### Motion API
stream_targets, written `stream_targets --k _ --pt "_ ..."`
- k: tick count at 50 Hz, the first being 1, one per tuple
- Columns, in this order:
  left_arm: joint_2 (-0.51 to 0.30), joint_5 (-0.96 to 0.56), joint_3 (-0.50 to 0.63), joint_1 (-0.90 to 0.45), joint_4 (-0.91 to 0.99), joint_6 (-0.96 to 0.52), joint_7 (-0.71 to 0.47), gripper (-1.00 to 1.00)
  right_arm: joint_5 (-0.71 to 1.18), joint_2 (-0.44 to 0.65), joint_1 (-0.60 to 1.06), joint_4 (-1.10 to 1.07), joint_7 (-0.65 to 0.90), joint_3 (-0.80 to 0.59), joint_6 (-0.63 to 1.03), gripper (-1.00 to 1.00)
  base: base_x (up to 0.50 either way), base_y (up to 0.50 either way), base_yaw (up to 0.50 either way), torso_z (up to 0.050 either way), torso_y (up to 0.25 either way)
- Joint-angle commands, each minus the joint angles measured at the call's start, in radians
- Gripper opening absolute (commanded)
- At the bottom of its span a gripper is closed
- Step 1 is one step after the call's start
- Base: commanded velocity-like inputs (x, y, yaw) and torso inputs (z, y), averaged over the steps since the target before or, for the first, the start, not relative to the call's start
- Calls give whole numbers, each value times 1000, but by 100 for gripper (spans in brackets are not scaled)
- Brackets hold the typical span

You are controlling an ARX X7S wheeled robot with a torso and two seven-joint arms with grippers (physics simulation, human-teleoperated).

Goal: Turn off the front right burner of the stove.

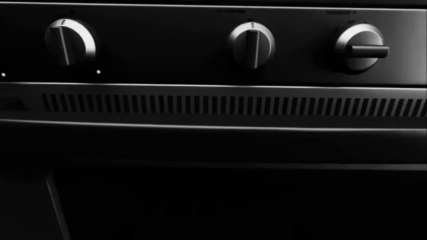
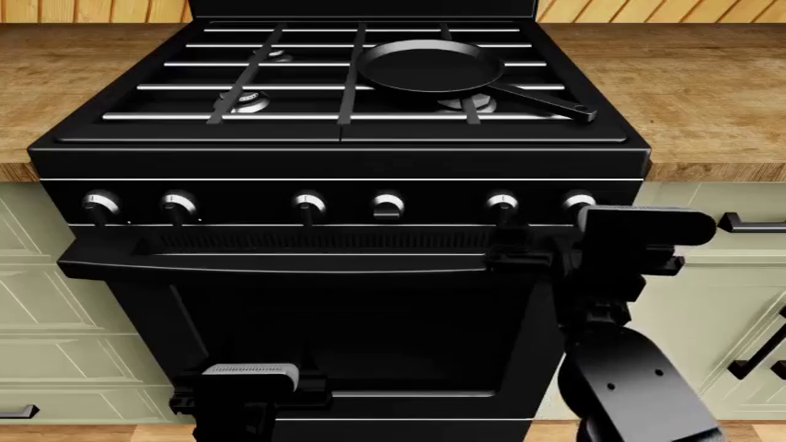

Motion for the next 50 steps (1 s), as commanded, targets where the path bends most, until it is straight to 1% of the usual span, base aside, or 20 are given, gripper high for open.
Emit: stream_targets --k 1,13,30,50 --pt "-4 -3 5 -1 0 -1 -5 100 14 -3 9 34 1 16 -8 100 0 0 0 0 0" --pt "-8 -6 10 -2 0 0 -9 100 18 -5 14 84 0 22 -31 100 0 0 0 0 0" --pt "-15 -11 18 -4 1 -3 -15 100 12 -9 53 221 -18 22 -95 100 0 0 0 0 0" --pt "-22 -13 28 -6 1 -3 -21 100 6 -6 69 303 -17 28 -147 100 0 0 0 0 0"
